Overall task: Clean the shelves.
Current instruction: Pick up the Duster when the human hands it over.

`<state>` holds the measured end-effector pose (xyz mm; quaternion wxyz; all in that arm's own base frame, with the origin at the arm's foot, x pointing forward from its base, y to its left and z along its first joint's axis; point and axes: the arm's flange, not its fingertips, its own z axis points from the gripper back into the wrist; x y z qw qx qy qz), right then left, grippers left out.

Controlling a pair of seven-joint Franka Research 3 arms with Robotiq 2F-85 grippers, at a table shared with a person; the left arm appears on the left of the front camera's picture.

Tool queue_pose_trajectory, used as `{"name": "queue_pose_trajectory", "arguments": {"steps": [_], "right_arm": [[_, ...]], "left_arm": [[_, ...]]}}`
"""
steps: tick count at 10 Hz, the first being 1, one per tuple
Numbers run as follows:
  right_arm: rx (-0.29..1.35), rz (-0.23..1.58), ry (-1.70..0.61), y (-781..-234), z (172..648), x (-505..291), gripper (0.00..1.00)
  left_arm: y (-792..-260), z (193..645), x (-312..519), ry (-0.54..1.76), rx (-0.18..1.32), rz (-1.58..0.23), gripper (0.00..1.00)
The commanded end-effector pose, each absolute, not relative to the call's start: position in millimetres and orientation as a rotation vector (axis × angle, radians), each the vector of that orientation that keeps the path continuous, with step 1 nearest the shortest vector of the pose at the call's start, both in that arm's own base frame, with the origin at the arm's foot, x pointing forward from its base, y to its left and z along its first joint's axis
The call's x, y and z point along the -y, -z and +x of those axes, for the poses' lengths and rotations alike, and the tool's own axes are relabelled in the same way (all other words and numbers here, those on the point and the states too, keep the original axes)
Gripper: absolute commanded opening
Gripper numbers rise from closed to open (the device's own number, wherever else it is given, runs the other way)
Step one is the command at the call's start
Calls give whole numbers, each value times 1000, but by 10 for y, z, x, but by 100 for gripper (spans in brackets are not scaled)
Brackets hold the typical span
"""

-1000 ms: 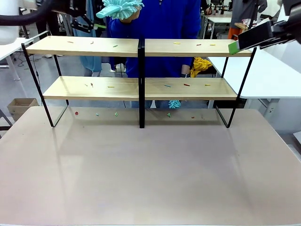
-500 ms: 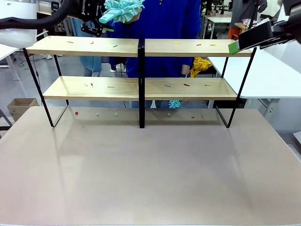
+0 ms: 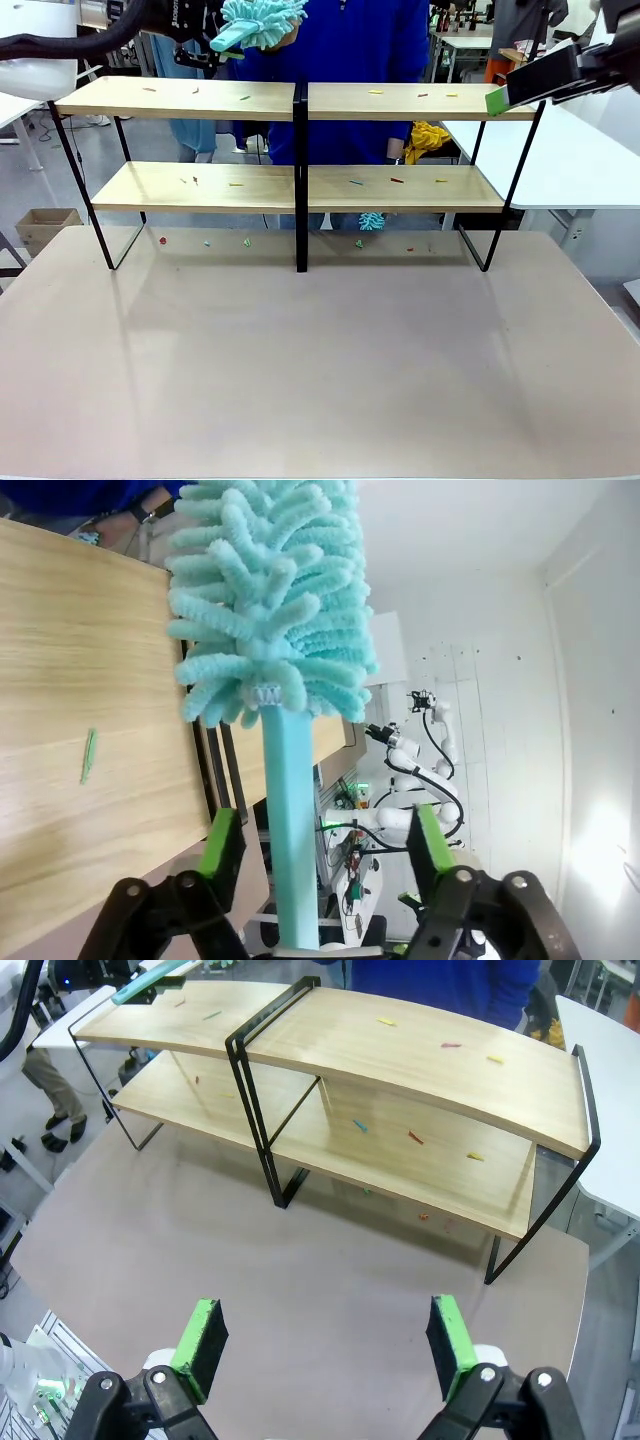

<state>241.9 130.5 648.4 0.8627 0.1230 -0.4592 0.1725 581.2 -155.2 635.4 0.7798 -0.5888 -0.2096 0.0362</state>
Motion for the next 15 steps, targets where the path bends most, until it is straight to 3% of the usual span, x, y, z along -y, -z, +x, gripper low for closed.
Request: {"name": "queue_pose_trajectory", "arguments": {"steps": [1,2,3,11,12,14,15], "right_arm": [[963,262,-348,-6486,2417,-1304,100],[963,262,-348,-6486,2417,-1304,100],[963,262,-348,-6486,2417,-1304,100],[963,262,-348,-6486,2417,-1304,100],[963,262,-348,-6486,2417,-1304,100],[963,262,-348,-6486,2417,-1304,100],[963,262,-348,-6486,2417,-1304,100]], "left_arm": [[-6348,5775,1499,-79,496,-1304,0],[-6349,5774,1500,-78,496,-1303,38],[-6343,5771,1500,-78,504,-1293,0],[-6496,5588,1294,14,498,-1317,0],[-6682,5382,1079,107,489,-1271,0],[-7015,4644,380,465,314,-1123,0],[-7139,4190,0,561,344,-1126,0]]}}
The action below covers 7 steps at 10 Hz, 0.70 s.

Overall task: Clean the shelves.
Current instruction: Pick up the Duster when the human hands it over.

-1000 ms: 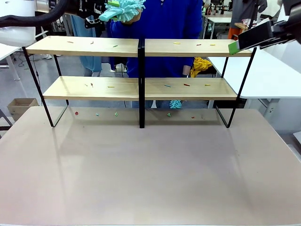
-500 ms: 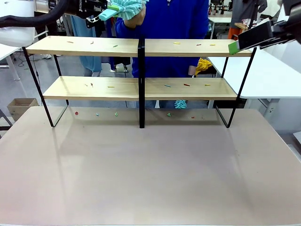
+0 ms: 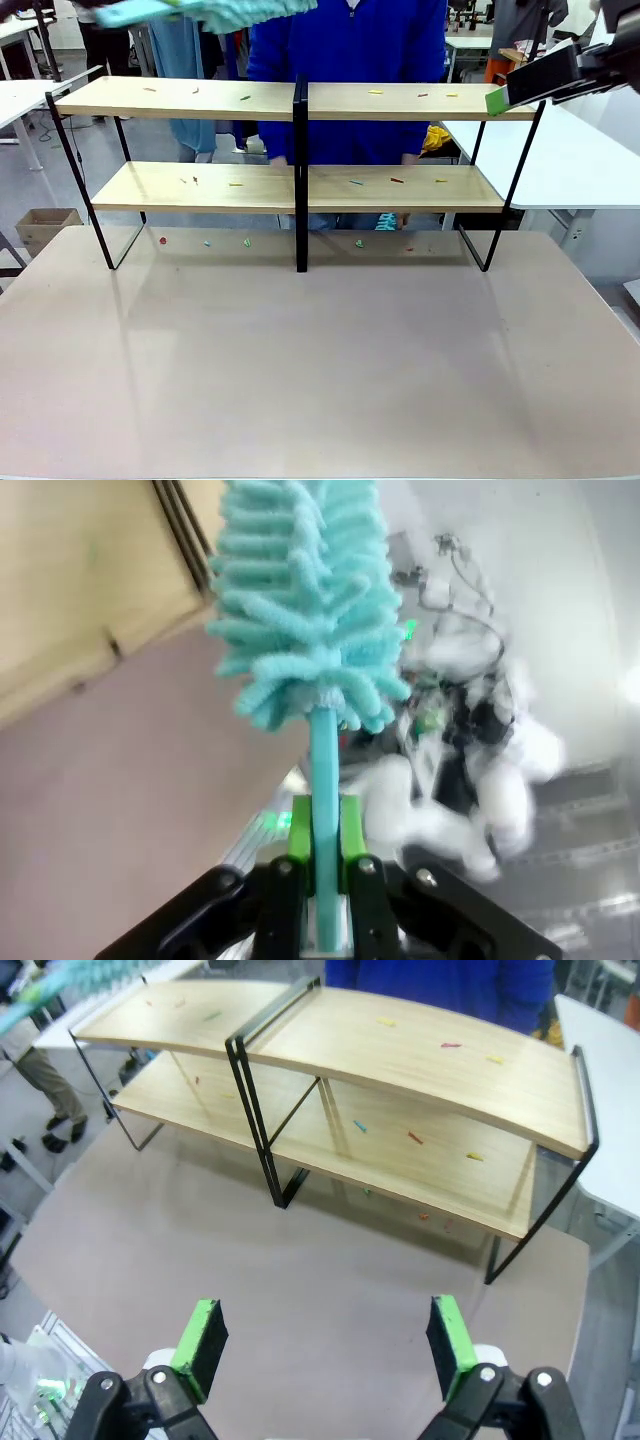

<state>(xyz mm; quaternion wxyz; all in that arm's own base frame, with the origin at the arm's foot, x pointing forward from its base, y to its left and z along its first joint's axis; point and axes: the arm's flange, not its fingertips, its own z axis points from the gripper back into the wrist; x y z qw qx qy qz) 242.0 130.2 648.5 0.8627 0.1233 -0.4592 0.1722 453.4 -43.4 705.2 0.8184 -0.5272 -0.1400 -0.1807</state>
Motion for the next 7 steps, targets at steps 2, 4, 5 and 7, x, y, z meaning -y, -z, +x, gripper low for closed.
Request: {"name": "queue_pose_trajectory", "arguments": {"steps": [2,4,5,7], "right_arm": [[963,262,-348,-6486,2417,-1304,100],[963,262,-348,-6486,2417,-1304,100],[963,262,-348,-6486,2417,-1304,100],[963,262,-348,-6486,2417,-1304,100]], "left_arm": [[-7226,3199,-728,677,433,-1087,0],[-7126,2470,-1349,631,527,-1053,0],[-7021,2175,-1686,544,596,-1048,0],[-6763,1802,-2410,73,848,-1187,0]]}}
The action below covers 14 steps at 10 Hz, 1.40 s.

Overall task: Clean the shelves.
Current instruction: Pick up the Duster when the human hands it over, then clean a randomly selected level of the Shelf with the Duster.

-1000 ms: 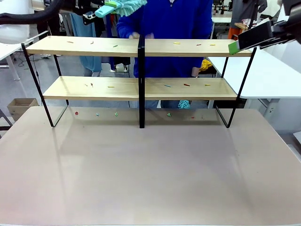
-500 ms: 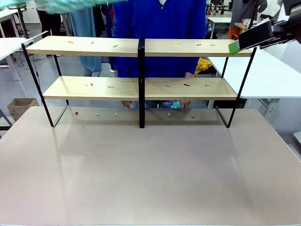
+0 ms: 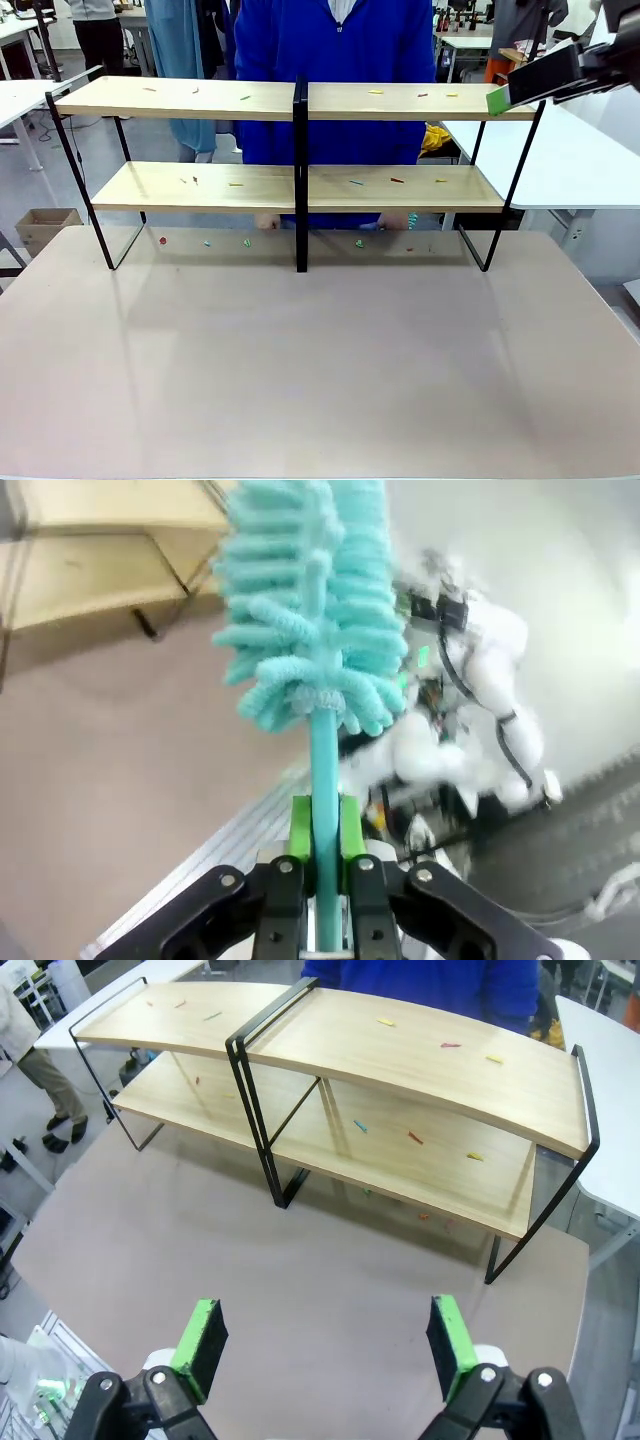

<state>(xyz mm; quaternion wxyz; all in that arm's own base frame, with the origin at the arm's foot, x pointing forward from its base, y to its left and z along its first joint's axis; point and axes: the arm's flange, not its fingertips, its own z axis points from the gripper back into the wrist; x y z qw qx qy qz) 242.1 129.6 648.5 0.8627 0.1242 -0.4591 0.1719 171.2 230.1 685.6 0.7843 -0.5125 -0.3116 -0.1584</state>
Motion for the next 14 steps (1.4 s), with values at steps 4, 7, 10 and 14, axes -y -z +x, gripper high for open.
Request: {"name": "queue_pose_trajectory", "arguments": {"steps": [4,7,10,14], "right_arm": [[963,262,-348,-6486,2417,-1304,100],[963,262,-348,-6486,2417,-1304,100],[963,262,-348,-6486,2417,-1304,100],[963,262,-348,-6486,2417,-1304,100]], "left_arm": [[-6663,1576,-2620,166,735,-1138,0],[-6663,1576,-2620,166,735,-1138,0],[-6663,1576,-2620,166,735,-1138,0],[-6663,1576,-2620,166,735,-1138,0]]}}
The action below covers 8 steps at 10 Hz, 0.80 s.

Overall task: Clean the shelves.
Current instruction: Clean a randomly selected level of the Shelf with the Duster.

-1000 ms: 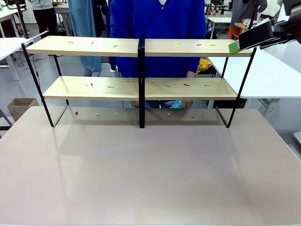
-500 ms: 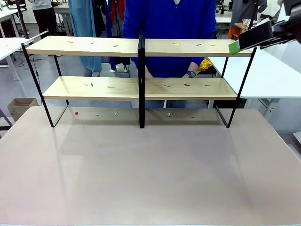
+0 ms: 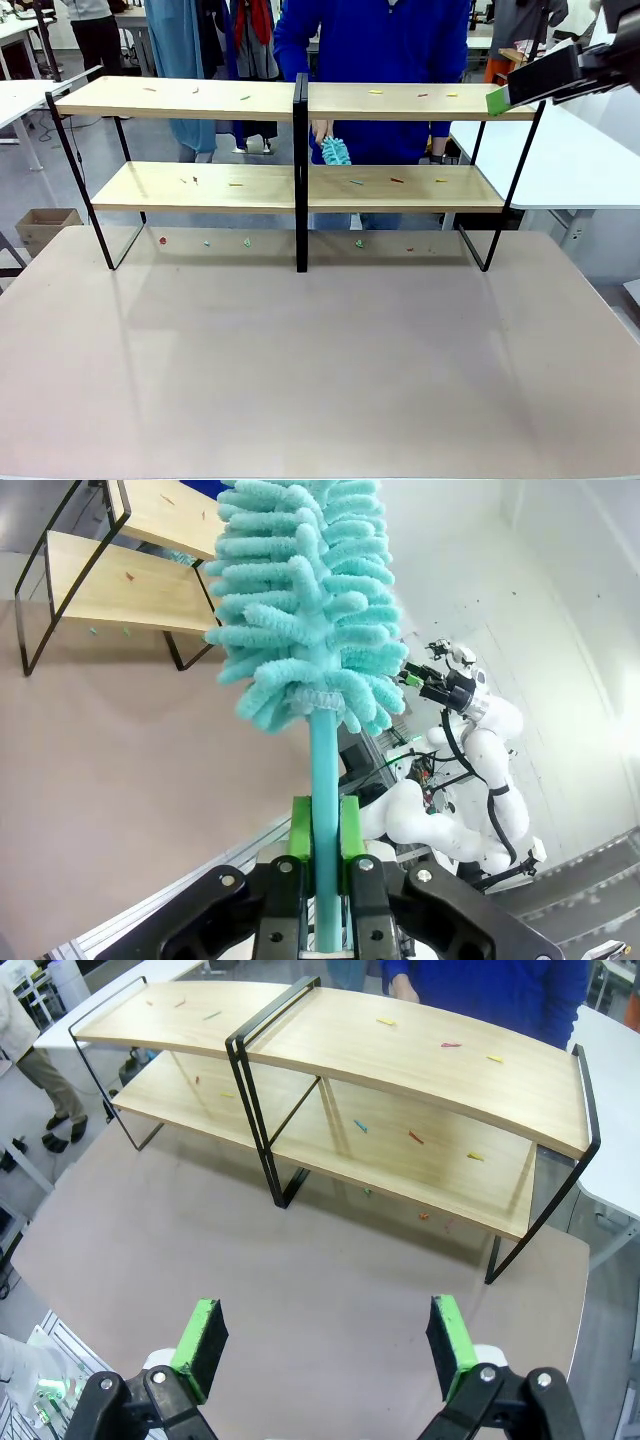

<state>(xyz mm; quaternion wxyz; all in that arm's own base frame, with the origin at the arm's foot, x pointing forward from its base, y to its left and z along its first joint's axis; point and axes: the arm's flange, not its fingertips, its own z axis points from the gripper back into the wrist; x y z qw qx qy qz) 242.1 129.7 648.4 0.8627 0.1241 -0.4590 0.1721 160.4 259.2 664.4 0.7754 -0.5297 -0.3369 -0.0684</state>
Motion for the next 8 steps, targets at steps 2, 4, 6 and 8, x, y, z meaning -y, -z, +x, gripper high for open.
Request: {"name": "queue_pose_trajectory", "arguments": {"steps": [2,4,6,8], "right_arm": [[963,262,-348,-6486,2417,-1304,100],[963,262,-348,-6486,2417,-1304,100],[963,262,-348,-6486,2417,-1304,100],[963,262,-348,-6486,2417,-1304,100]], "left_arm": [[-6644,1604,-2592,148,729,-1146,13],[-6771,1943,-1852,403,482,-1099,13],[-6825,2121,-1057,594,282,-1079,13],[-6738,1963,-97,811,96,-979,13]]}}
